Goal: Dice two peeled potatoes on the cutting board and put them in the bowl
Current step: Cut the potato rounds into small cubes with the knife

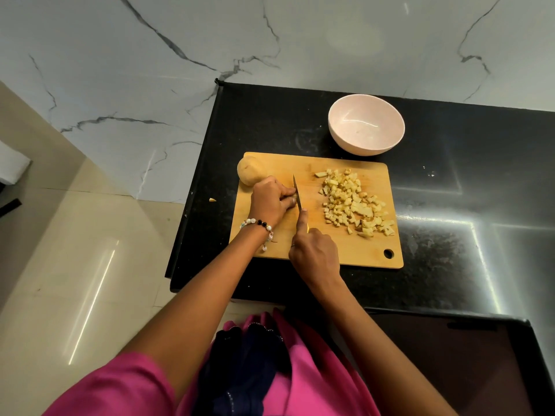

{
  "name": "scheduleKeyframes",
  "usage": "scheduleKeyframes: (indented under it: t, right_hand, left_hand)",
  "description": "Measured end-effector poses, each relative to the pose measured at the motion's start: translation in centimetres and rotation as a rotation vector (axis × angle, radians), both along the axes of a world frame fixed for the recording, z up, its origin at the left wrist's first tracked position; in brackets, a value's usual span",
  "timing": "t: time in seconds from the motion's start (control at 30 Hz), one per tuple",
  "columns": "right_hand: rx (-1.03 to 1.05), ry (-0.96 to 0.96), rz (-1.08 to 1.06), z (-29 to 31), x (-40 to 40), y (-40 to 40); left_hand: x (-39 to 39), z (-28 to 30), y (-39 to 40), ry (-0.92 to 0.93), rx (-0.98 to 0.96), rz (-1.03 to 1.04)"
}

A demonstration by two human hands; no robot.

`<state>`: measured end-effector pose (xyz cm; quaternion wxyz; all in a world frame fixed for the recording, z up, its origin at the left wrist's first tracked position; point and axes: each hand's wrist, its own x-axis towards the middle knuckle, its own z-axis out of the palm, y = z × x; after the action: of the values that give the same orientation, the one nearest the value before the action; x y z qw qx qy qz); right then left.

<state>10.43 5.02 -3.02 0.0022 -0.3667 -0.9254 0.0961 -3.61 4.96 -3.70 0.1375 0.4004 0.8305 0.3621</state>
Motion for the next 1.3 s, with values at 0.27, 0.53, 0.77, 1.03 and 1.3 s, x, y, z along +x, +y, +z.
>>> scheduleKeyframes:
  t: [0.27,0.53,0.77,1.03,1.3]
  right_hand:
    - [0.000,-0.073,0.001,0.4,2.6,-1.6]
    - [-0.024,-0.033,-0.124,1.2,2.6,1.1]
    - [-0.104,0.001,-0.036,1.8,1.4,-0.6]
    - [-0.060,-0.067,-0.009,1.5,1.2,-0.8]
    - [-0.003,-0.090,0.016,0.8,-0.4,-0.6]
  left_hand:
    - [-0.1,-0.2,-0.2,-0.023,0.013,0.015]
    - [-0.2,0.1,-0.6,-0.036,-0.050,-0.004]
    - [0.4,0.0,-0.7,0.064,-0.061,0.067]
    - [0.7,0.1,-0.4,0.057,-0.052,0.096]
    - [0.6,-0.1,-0.5,0.042,-0.048,0.097]
